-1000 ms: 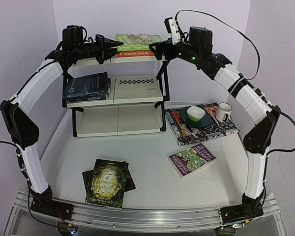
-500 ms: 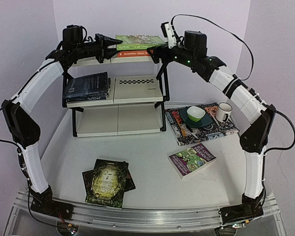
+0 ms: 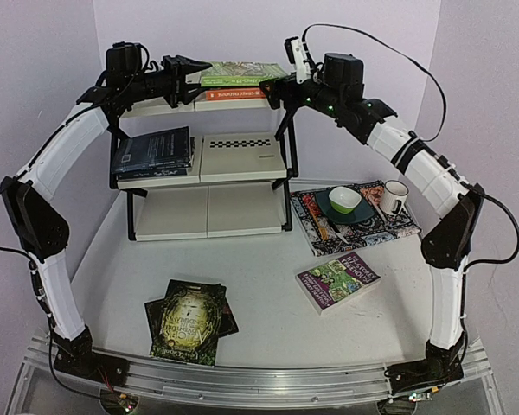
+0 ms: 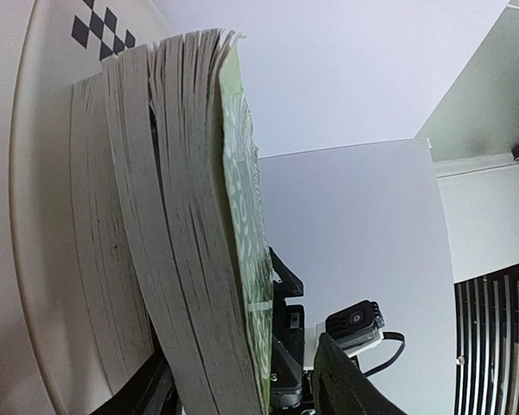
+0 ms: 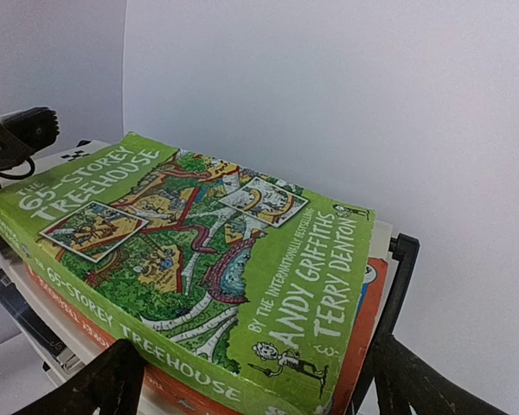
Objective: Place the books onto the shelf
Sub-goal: Place the book in the book pile on the shelf.
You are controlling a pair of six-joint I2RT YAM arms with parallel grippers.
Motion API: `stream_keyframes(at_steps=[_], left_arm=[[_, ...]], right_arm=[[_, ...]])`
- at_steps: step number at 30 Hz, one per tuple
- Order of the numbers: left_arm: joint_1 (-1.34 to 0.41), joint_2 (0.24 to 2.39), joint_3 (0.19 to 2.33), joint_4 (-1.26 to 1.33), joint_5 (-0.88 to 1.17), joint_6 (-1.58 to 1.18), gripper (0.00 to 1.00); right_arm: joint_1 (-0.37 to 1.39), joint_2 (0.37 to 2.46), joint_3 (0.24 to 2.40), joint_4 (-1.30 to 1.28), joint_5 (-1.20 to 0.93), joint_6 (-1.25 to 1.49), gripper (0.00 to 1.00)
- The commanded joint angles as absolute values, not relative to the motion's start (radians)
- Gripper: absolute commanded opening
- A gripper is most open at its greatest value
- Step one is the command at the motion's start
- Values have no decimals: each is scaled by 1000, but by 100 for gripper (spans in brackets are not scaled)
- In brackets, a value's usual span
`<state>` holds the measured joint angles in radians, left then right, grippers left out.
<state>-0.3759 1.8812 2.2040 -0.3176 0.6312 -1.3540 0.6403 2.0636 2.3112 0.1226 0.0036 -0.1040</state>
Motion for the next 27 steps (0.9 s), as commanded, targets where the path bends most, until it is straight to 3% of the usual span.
stream_keyframes(at_steps=[1,17,22,27], left_arm=[[-362,1821,2201,-350,577,-1283,53],[-362,1770,2245,-584,338,-1024,54],[-362,1756,2283,-599,326,-904,64],[-365,1738,2278,-609,338,-722,75]], right_arm=[[648,2083,2373,217,61,-87,91],[660,2065,2341,245,88,-112,88],[660,2053,2331,251,79,-118,98],[660,2026,2299,257,67,-131,98]])
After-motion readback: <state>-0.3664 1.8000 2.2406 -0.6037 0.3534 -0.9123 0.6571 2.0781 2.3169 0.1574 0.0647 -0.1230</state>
